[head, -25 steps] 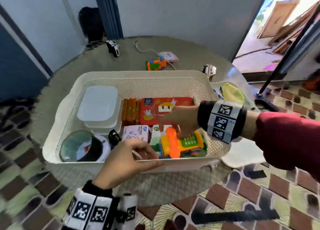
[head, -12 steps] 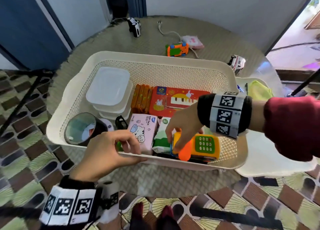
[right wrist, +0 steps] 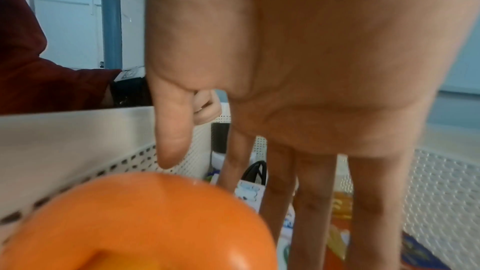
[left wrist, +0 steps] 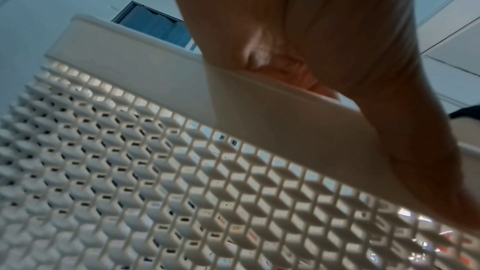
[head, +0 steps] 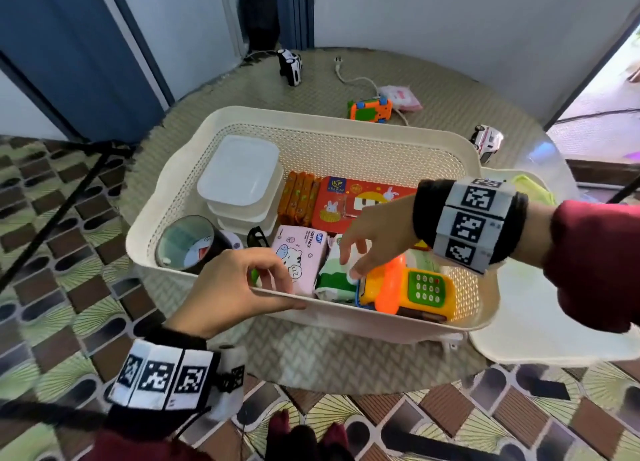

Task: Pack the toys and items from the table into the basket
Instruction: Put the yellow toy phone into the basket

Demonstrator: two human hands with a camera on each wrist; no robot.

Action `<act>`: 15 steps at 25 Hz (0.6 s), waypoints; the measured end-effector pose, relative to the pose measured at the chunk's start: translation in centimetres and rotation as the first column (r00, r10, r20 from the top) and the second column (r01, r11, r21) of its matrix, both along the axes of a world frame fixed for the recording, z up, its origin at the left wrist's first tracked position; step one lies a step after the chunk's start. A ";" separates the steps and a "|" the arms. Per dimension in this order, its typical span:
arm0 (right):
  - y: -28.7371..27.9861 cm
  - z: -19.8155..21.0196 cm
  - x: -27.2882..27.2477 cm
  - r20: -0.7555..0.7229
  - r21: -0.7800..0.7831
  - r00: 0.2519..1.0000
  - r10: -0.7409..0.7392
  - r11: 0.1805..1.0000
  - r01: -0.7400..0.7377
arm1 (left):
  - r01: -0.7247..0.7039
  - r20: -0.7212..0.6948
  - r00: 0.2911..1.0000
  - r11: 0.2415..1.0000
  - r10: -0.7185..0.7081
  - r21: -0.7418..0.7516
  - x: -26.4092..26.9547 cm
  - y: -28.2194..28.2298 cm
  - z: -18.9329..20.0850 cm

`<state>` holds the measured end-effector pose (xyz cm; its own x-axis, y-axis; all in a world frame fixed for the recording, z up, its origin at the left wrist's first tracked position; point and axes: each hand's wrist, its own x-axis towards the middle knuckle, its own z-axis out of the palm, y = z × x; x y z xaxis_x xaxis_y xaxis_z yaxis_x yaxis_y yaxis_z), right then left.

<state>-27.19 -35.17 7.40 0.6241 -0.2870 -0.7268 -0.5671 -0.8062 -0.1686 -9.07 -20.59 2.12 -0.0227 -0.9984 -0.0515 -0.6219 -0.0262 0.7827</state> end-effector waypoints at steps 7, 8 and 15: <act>2.2 3.1 3.9 0.370 -0.111 0.928 0.028 0.994 0.015 | -0.219 -0.114 0.973 0.956 0.200 -0.193 2.0 2.9 1.5; 2.7 3.5 4.8 0.440 -0.139 0.897 0.037 0.990 0.028 | -0.284 -0.117 0.958 0.929 0.263 -0.236 2.7 3.6 1.6; 7.7 4.3 11.6 0.790 -0.002 0.607 -0.089 0.989 0.147 | -0.626 -0.202 0.778 0.703 0.595 -0.338 8.4 9.2 1.5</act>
<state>-15.61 -27.46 11.68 0.9042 -0.4245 0.0474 -0.3312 -0.7670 -0.5495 -0.65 -11.39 3.66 0.6104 -0.7351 0.2950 -0.5134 -0.0836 0.8540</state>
